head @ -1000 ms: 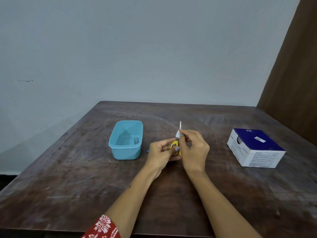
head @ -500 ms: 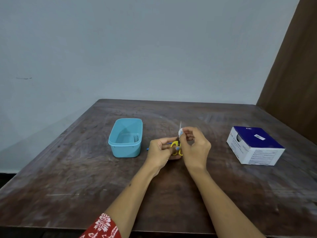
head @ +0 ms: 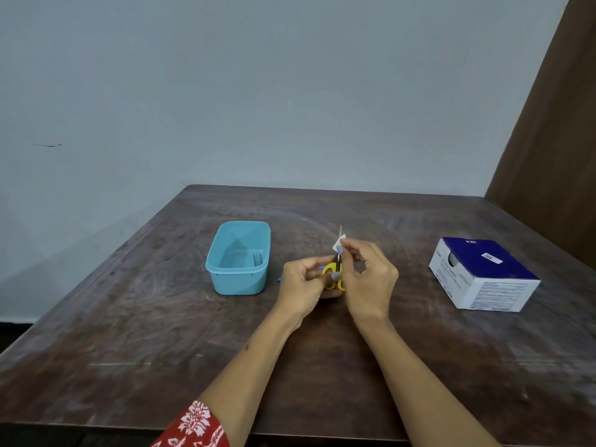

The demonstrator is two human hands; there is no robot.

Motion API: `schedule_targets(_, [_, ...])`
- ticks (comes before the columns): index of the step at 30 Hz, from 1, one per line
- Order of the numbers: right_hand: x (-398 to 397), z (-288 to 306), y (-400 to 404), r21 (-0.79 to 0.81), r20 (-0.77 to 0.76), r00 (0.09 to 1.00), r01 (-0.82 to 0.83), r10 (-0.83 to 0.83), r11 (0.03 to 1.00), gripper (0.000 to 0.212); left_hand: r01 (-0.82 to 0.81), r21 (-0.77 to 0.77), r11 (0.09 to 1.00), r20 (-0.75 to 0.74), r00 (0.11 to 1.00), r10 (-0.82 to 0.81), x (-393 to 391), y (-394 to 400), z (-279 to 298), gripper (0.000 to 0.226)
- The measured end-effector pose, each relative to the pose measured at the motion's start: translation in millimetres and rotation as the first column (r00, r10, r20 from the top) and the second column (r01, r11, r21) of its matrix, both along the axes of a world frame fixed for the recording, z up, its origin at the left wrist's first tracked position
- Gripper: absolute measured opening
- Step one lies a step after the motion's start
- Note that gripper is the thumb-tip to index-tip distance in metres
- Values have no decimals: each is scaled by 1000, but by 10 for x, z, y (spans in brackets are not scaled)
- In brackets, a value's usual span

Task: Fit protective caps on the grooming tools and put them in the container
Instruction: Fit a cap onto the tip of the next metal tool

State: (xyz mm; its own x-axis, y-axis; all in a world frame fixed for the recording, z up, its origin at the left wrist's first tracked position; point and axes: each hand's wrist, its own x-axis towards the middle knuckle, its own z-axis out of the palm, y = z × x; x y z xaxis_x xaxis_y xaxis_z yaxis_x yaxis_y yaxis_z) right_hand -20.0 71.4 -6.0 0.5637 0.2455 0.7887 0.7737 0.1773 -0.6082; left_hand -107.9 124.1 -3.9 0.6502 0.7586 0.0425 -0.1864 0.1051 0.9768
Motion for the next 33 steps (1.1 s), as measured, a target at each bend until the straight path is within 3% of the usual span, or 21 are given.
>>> schedule_targets(7, [67,17,-30,50,-35,998,59,-58,997,16,118,26,993,-78,990,-115,-10,-54,14,35])
schedule_targets(15, [1,-40,-3,-107,69,997,-15,22,994,18,-15,23,1000,48,999,14,5,1,-1,31])
schedule_targets(22, [-35,-80,4,-265,60,997,-37,55,964,22,-67,-122,990,89,993,78,-4,57,23,27])
schedule_targets(28, [2,-45,-19,-179,2,998,-54,55,982,29,27,-115,993,72,997,-19,2,24,25,32])
schedule_targets(33, [-45,-77,-5,-269,-7,996,-91,92,959,35,-62,-131,989,117,990,78,-18,58,49,31])
